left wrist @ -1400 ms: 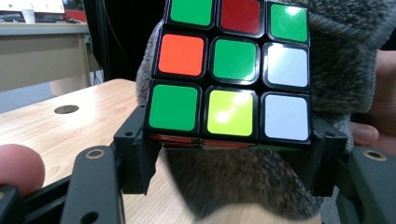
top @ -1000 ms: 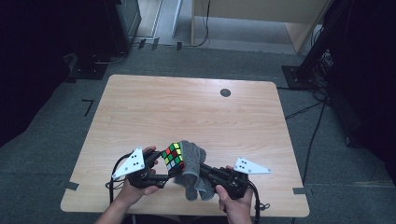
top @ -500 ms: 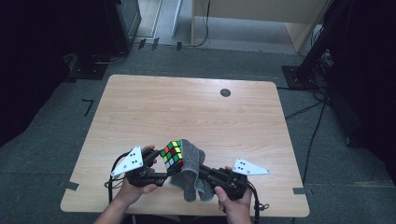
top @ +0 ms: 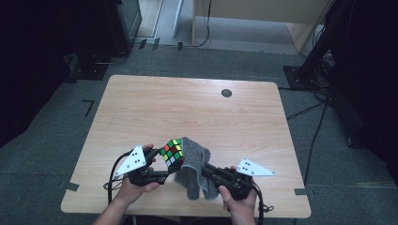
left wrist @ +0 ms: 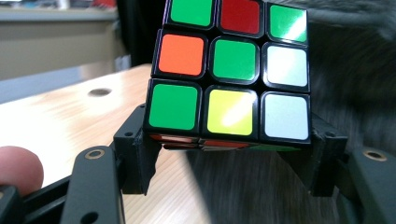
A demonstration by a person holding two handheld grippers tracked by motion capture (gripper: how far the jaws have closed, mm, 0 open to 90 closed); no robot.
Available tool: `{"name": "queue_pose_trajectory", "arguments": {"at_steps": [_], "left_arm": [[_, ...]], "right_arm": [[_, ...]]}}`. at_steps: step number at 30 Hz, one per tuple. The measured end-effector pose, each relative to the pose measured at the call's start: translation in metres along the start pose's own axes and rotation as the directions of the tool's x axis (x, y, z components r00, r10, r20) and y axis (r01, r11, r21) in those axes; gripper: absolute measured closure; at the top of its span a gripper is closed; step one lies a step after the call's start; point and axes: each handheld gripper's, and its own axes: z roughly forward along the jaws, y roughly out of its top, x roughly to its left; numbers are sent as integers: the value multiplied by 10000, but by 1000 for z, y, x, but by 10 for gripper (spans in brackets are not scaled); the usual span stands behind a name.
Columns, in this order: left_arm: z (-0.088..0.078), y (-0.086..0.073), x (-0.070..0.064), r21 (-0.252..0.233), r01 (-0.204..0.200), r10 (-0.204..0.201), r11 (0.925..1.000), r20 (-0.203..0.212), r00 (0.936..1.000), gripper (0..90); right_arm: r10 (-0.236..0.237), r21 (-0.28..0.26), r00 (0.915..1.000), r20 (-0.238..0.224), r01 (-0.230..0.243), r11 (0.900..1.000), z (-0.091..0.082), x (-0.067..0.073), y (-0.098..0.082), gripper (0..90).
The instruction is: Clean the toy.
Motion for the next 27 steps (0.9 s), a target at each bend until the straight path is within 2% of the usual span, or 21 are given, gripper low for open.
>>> {"name": "queue_pose_trajectory", "arguments": {"at_steps": [2, 3, 4, 5, 8, 9, 10, 12, 13, 14, 15, 16, 18, 21, 22, 24, 25, 26, 27], "left_arm": [[4, -3, 4, 441, 39, -14, 9990, -558, 9984, 336], [4, -3, 4, 441, 39, -14, 9990, -558, 9984, 337], [9, -6, 9, 1092, 90, 37, 9940, -1155, 9933, 336], [12, -8, 12, 1408, 111, 101, 9900, -1491, 9888, 337], [22, -15, 21, 2190, 525, -69, 9743, -2039, 9790, 336], [25, -17, 23, 2355, 614, -72, 9699, -2243, 9745, 336], [28, -20, 26, 2530, 699, -80, 9649, -2378, 9713, 336], [34, -26, 29, 2923, 784, 13, 9531, -2628, 9648, 336], [34, -26, 29, 2923, 784, 13, 9531, -2628, 9648, 336], [40, -31, 33, 3230, 879, 86, 9423, -2859, 9582, 336], [42, -33, 35, 3357, 973, 71, 9369, -2966, 9550, 336], [44, -35, 36, 3456, 1111, 9, 9318, -3082, 9513, 336], [48, -39, 40, 3661, 1303, -76, 9214, -3184, 9479, 336], [53, -45, 44, 3989, 1486, -2, 9049, -3486, 9373, 336], [54, -47, 46, 4115, 1490, 54, 8991, -3509, 9364, 335], [57, -50, 47, 4187, 1599, 31, 8940, -3625, 9320, 335], [58, -52, 48, 4253, 1624, 30, 8904, -3621, 9321, 335], [58, -52, 49, 4192, 1712, -89, 8916, -3617, 9322, 333], [58, -52, 49, 4186, 1723, -61, 8917, -3695, 9292, 333]], "right_arm": [[-339, -213, 9952, 917, 360, 9991, -12, -3, 7, 804], [-510, -279, 9890, 1389, 554, 9981, -18, -5, 10, 804], [-621, -303, 9815, 1812, 687, 9972, -23, -6, 13, 803], [-835, -247, 9708, 2250, 914, 9955, -27, -8, 14, 803], [-1401, 147, 9196, 3669, 1449, 9893, -34, -14, 14, 802], [-1592, 320, 9010, 4035, 1599, 9866, -35, -15, 13, 802], [-1884, 577, 8787, 4387, 1817, 9817, -35, -17, 11, 802], [-2259, 1056, 8425, 4891, 1999, 9741, -33, -22, 4, 802], [-2259, 1056, 8425, 4891, 1999, 9741, -33, -22, 4, 802], [-2501, 1527, 8116, 5280, 1989, 9680, -29, -28, -4, 802], [-2566, 1699, 8004, 5417, 1946, 9660, -27, -31, -7, 802], [-2534, 1843, 7975, 5475, 1805, 9662, -26, -35, -11, 802], [-2419, 2032, 7937, 5581, 1519, 9673, -22, -44, -17, 800], [-2237, 2322, 8028, 5527, 1094, 9665, -16, -53, -26, 790], [-2174, 2333, 8044, 5529, 1010, 9671, -14, -56, -28, 786], [-2077, 2425, 8102, 5481, 838, 9665, -11, -59, -32, 776], [-2068, 2454, 8121, 5456, 811, 9660, -10, -60, -33, 772], [-2047, 2492, 8138, 5438, 764, 9654, -9, -61, -34, 771], [-2015, 2498, 8166, 5408, 728, 9656, -8, -61, -35, 771]]}}
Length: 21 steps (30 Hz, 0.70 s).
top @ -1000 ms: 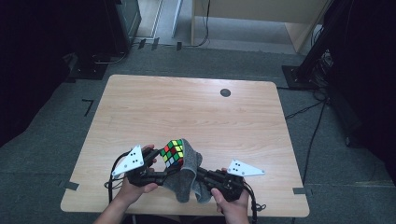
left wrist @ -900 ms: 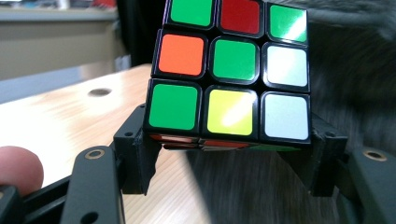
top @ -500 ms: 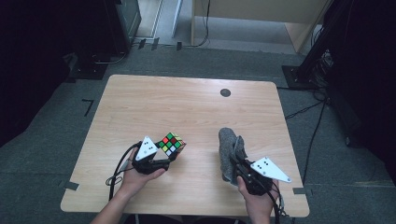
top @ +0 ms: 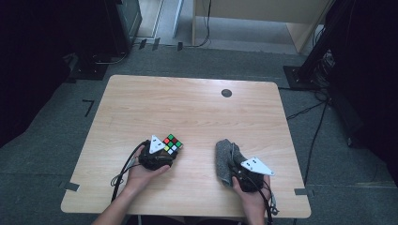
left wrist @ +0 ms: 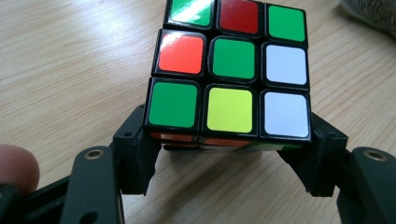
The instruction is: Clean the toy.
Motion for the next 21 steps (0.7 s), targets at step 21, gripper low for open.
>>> {"name": "queue_pose_trajectory", "arguments": {"at_steps": [21], "left_arm": [[8, -4, -10, 419, -468, 502, 9980, -853, 9951, 336]], "right_arm": [[7, 156, 9995, -321, -2, 9999, 7, 8, -4, 757]]}}
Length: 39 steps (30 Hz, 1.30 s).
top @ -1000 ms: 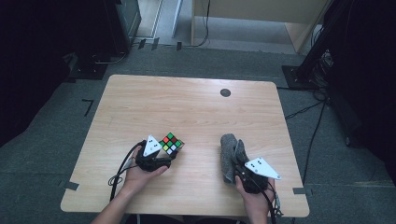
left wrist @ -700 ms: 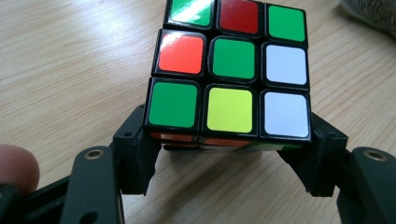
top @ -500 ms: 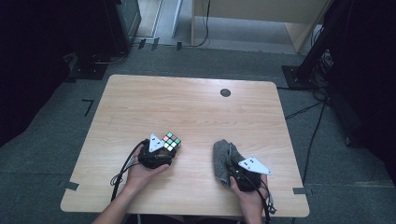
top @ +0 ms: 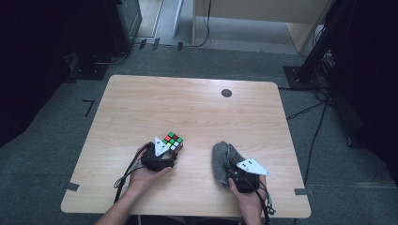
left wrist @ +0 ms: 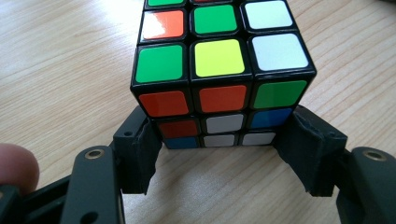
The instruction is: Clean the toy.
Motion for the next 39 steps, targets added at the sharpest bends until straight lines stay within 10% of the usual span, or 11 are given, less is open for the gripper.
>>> {"name": "queue_pose_trajectory", "arguments": {"at_steps": [5, 18, 23, 30, 39], "left_arm": [[-2, 0, 2, -141, 72, -69, 9999, 184, 9998, 218], [-36, -7, 22, -709, 1131, -1075, 9910, 786, 9911, 141], [-59, -9, 33, -1090, 2307, -2165, 9669, 1273, 9679, 137], [-90, -22, 46, -1470, 2437, -2269, 9586, 1222, 9662, 137], [-120, -55, 63, -1820, 2504, -2382, 9509, 866, 9673, 137]], "right_arm": [[-58, 106, 10000, -76, 59, 9999, 8, 5, 0, 707], [499, -617, 9945, -923, -557, 9965, -14, -4, 27, 130], [696, -745, 9928, -972, -770, 9942, -23, -16, 38, 83], [233, -482, 9989, -418, -253, 9985, -38, -28, 39, 74], [679, -327, 9975, 172, -673, 9972, -58, -57, 21, 74]]}}
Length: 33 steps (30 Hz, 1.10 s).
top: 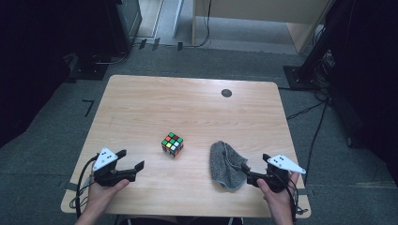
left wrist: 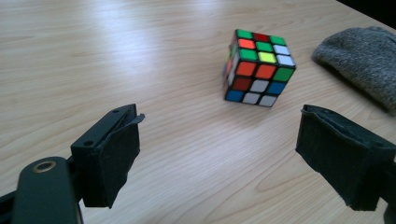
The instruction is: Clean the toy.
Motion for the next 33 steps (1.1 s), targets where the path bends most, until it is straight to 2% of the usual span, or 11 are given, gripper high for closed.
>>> {"name": "queue_pose_trajectory", "arguments": {"at_steps": [4, 10, 17, 20, 23, 25, 27, 33], "left_arm": [[-10, -8, 13, -5, 372, -373, 9993, -177, 9991, 137], [-22, -24, 28, 275, 386, -369, 9989, -591, 9976, 137], [-31, -43, 44, 502, 697, -647, 9963, -951, 9934, 136], [-32, -48, 45, 718, 445, -369, 9964, -1036, 9939, 132], [-30, -51, 44, 1037, 120, 15, 9945, -1298, 9915, 133], [-28, -53, 46, 1143, 277, -125, 9931, -1319, 9912, 132], [-27, -53, 46, 1263, 370, -181, 9913, -1471, 9890, 133], [-21, -54, 45, 1765, 294, 40, 9839, -1859, 9826, 136]], "right_arm": [[208, 38, 9992, 342, -210, 9998, -10, -16, -7, 74], [426, 262, 9954, 856, -450, 9986, -19, -39, -21, 74], [696, 591, 9858, 1527, -794, 9951, -23, -59, -41, 82], [512, 722, 9814, 1852, -656, 9952, -24, -62, -49, 83], [606, 1017, 9815, 1817, -801, 9916, -23, -66, -56, 83], [325, 1246, 9791, 2009, -585, 9905, -20, -68, -59, 83], [267, 1385, 9749, 2211, -585, 9886, -18, -70, -61, 85], [60, 1989, 9676, 2524, -579, 9783, -10, -74, -70, 92]]}}
